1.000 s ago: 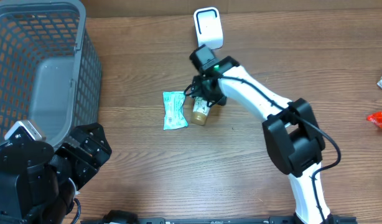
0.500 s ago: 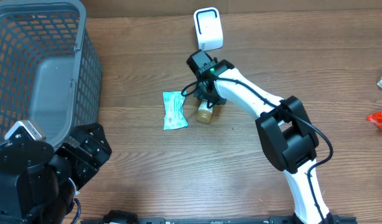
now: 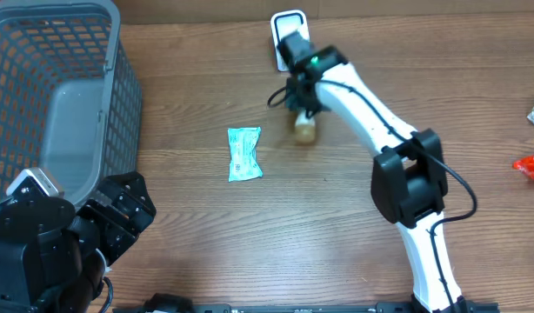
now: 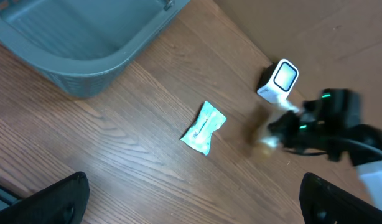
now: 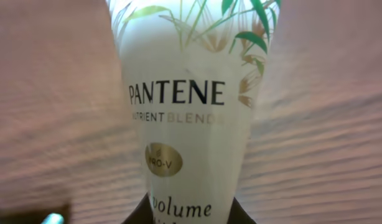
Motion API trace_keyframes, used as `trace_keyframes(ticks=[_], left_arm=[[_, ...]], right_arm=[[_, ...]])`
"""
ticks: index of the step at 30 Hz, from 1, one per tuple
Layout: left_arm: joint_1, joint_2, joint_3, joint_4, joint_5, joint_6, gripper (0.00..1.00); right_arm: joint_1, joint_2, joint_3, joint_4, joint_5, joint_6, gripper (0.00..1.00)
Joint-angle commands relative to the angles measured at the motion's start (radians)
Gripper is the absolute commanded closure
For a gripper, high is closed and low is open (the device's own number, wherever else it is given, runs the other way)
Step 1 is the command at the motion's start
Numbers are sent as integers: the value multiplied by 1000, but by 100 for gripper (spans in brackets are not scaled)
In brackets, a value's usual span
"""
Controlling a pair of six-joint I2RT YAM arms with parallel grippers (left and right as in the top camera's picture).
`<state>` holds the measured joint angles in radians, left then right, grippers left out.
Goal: Scan the item barcode
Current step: 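Raise the Pantene tube up to the white scanner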
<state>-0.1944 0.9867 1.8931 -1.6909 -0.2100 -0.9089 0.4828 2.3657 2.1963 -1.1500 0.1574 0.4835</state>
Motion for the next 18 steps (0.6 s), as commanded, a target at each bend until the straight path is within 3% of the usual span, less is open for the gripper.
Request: trace_keyframes(ticks=[1, 4, 7, 18], left_arm=[[8, 2, 5, 2, 0, 15, 0], [8, 2, 5, 2, 0, 15, 1], [8, 2, 5, 2, 0, 15, 0], [8, 2, 5, 2, 0, 15, 1]], right_arm=[[-19, -22, 136, -11, 44, -85, 96], [-24, -22, 200, 9, 42, -123, 96], [-24, -19, 209, 144, -2, -211, 96], [-27, 57, 185, 438, -27, -219, 96]])
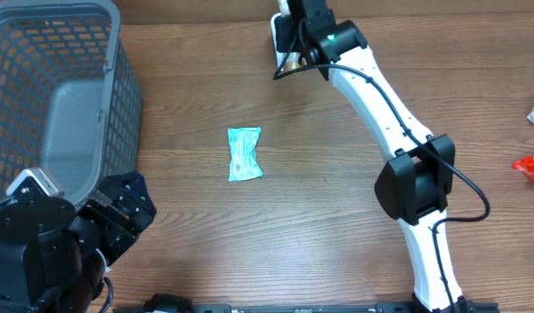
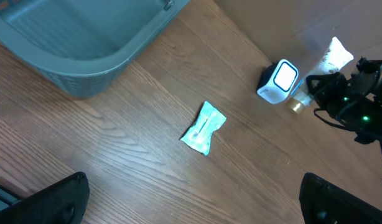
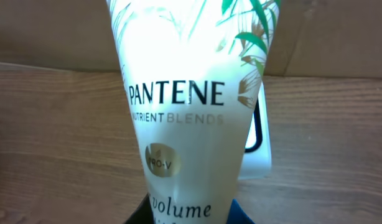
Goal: Scan the item barcode
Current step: 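Raise the Pantene tube up to the white scanner, then carry the Pantene tube right and drop it by the spaghetti pack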
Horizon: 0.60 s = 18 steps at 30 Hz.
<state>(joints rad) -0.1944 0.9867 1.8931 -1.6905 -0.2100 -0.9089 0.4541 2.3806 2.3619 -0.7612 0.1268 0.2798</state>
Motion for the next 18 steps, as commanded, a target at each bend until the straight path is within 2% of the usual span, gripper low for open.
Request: trace_keyframes(ticks=[1, 7, 13, 18], left_arm=[[8, 2, 5, 1, 0, 15, 0], [8, 2, 5, 1, 0, 15, 0], [8, 2, 5, 1, 0, 15, 0], [8, 2, 5, 1, 0, 15, 0]], right_arm=[[0, 55, 19, 67, 11, -16, 96], [-8, 101, 19, 136, 15, -16, 91], [-27, 80, 22, 117, 73, -19, 96], [-74, -3, 22, 72, 153, -19, 96]])
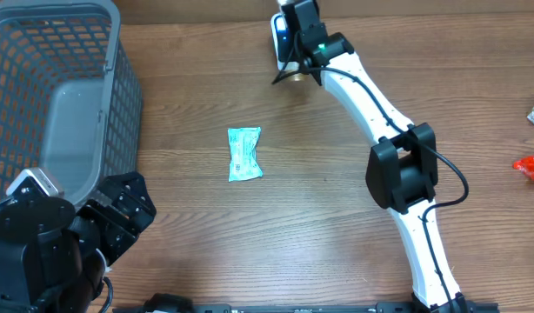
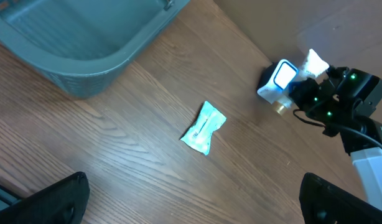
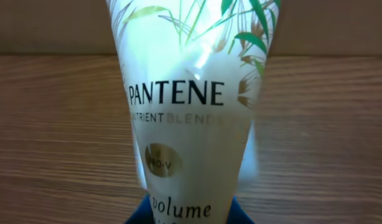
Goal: Scan the item barcode
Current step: 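Carry the Pantene tube right and drop it by the spaghetti pack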
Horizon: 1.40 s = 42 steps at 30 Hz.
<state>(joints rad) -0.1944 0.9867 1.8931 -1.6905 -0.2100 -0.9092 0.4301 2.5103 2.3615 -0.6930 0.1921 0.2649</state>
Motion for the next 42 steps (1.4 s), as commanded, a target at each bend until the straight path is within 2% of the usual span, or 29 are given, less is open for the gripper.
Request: trace_keyframes(ticks=[1, 6, 11, 17, 24, 29, 30, 31, 37, 42], left_arm=[[8, 2, 5, 1, 0, 15, 0], [8, 2, 5, 1, 0, 15, 0], [8, 2, 5, 1, 0, 15, 0], [8, 2, 5, 1, 0, 15, 0], [8, 2, 5, 1, 0, 15, 0], [8, 2, 5, 1, 0, 15, 0], [8, 2, 5, 1, 0, 15, 1], [8, 2, 5, 1, 0, 15, 0], [8, 2, 5, 1, 0, 15, 0], [8, 2, 5, 1, 0, 15, 0]], right_arm=[[-68, -156, 22, -5, 93, -3, 96], [-185, -258, 22, -86, 96, 0, 96], [-359, -311, 22, -239, 97, 5, 96], [-615, -290, 22, -435, 135, 122, 96], [-858, -225, 12, -472, 51, 163, 96], [-966, -161, 12, -460, 50, 233, 96], [-988, -144, 12, -444, 45, 237, 90], [-1002, -136, 12, -437, 42, 237, 88], [-1043, -116, 12, -396, 39, 237, 87], [-1046, -108, 12, -391, 39, 237, 65]])
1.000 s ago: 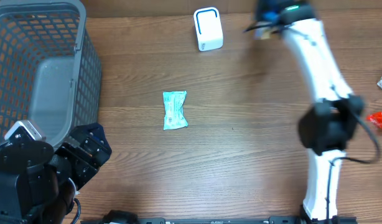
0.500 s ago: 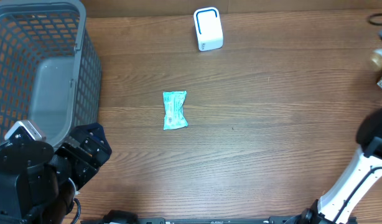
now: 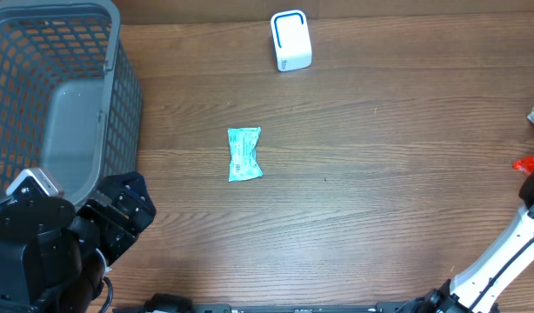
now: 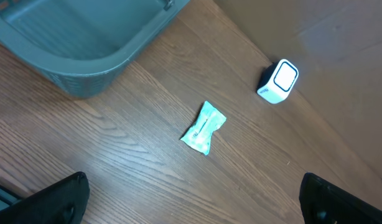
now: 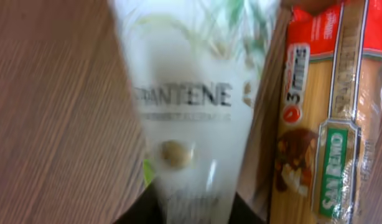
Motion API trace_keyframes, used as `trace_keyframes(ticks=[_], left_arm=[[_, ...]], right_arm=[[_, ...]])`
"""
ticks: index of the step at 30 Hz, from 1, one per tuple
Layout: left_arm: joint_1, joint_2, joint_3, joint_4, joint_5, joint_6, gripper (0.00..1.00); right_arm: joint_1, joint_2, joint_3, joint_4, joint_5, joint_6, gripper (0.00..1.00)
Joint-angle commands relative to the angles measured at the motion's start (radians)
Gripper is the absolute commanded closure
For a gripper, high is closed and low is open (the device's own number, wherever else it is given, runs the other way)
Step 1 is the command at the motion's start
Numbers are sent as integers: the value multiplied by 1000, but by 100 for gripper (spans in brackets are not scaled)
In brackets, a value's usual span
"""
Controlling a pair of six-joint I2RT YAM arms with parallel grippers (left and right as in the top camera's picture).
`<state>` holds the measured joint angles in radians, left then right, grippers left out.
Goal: Scan the item barcode
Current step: 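Carry the Pantene tube right and drop it by the spaghetti pack, then move the right gripper to the teal wipes packet and grasp it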
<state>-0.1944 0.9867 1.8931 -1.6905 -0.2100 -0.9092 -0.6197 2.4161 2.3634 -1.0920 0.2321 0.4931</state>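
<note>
A white Pantene tube (image 5: 191, 106), blurred, fills the right wrist view, and my right gripper (image 5: 192, 213) is shut on its lower end. The tube hangs over the table beside a red spaghetti pack (image 5: 325, 118). In the overhead view only the white right arm (image 3: 510, 252) shows at the right edge; the tube and gripper are out of that frame. The white barcode scanner (image 3: 290, 39) stands alone at the back of the table, and the left wrist view has the scanner (image 4: 279, 81) too. My left gripper (image 4: 194, 202) is open high over the table, near the front left.
A grey basket (image 3: 41, 52) stands at the left. A teal packet (image 3: 243, 154) lies mid-table. A red wrapper (image 3: 528, 163) and a green one lie at the right edge.
My right arm with the tube was at the scanner at the back; now it is at the table's right edge, with the tube beside a spaghetti pack. The left arm has not moved.
My right gripper held the tube low over the table just in front of the scanner. Then it held the tube at the scanner's face for two moments. Now arm and tube are off at the far right, and the scanner stands alone.
</note>
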Motion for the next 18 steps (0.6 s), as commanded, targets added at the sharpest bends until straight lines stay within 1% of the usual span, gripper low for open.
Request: trace_keyframes(ticks=[1, 2, 3, 5, 8, 10, 13, 14, 15, 16, 17, 18], left_arm=[[8, 2, 5, 1, 0, 15, 1], [8, 2, 5, 1, 0, 15, 0], [8, 2, 5, 1, 0, 15, 0], [8, 2, 5, 1, 0, 15, 0], [8, 2, 5, 1, 0, 15, 0], [8, 2, 5, 1, 0, 15, 0], [8, 2, 5, 1, 0, 15, 0], [8, 2, 5, 1, 0, 15, 0], [8, 2, 5, 1, 0, 15, 0], [8, 2, 5, 1, 0, 15, 0], [8, 2, 5, 1, 0, 15, 0], [8, 2, 5, 1, 0, 15, 0]], right_arm=[[4, -14, 10, 6, -1, 9, 59], [4, -13, 10, 4, -1, 9, 52], [5, -13, 9, 1, -1, 9, 47], [5, -13, 6, -8, -2, 9, 45], [7, -13, 5, -36, -9, 9, 37], [9, -13, 5, -54, -37, 8, 35], [14, -13, 6, -84, -152, 8, 32], [16, -13, 6, -101, -226, 3, 32], [18, -14, 6, -119, -297, -10, 34], [21, -14, 6, -132, -357, -28, 43], [26, -14, 6, -146, -422, -52, 59], [31, -14, 6, -157, -465, -63, 64]])
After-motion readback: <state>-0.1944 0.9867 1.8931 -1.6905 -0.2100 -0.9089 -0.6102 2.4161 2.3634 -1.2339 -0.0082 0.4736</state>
